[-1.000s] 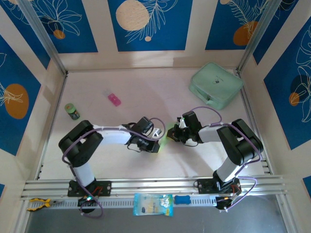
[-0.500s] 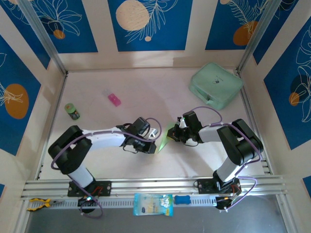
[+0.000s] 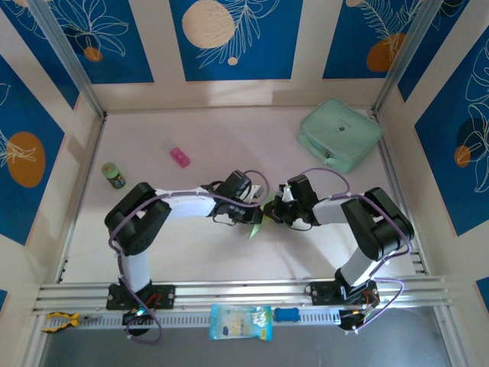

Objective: Fold a paper plane with a square sheet of paper (pick it up from the middle)
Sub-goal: Fold the wing for the fifth time at the center of the table.

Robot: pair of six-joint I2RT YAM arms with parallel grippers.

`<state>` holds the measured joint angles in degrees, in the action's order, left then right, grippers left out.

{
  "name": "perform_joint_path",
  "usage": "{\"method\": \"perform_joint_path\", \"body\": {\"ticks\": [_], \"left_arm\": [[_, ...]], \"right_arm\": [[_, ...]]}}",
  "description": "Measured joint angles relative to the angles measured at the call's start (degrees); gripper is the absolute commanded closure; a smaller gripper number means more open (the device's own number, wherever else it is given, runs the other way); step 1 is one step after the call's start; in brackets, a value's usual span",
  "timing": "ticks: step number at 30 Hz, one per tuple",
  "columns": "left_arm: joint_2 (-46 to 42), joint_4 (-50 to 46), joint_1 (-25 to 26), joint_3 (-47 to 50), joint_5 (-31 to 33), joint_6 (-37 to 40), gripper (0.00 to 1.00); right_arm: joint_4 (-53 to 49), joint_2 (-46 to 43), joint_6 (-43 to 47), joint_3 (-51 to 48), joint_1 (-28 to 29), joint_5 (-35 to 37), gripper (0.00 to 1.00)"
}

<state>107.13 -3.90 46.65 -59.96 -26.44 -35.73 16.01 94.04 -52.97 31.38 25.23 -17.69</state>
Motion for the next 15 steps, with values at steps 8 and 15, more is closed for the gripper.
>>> {"method": "perform_joint_path", "body": {"ticks": [8,15], "left_arm": [[2.97,-1.18,-0.04,-1.16,1.22,0.02,1.0],[1.73,4.68,-0.22,3.15,0.35,-1.77,1.0]], "right_arm": [[0.02,0.0,0.0,0.0,-0.55,-0.63,0.9],[-5.05,-4.74,1.16,0.0,-4.24,0.46,0.89]]}}
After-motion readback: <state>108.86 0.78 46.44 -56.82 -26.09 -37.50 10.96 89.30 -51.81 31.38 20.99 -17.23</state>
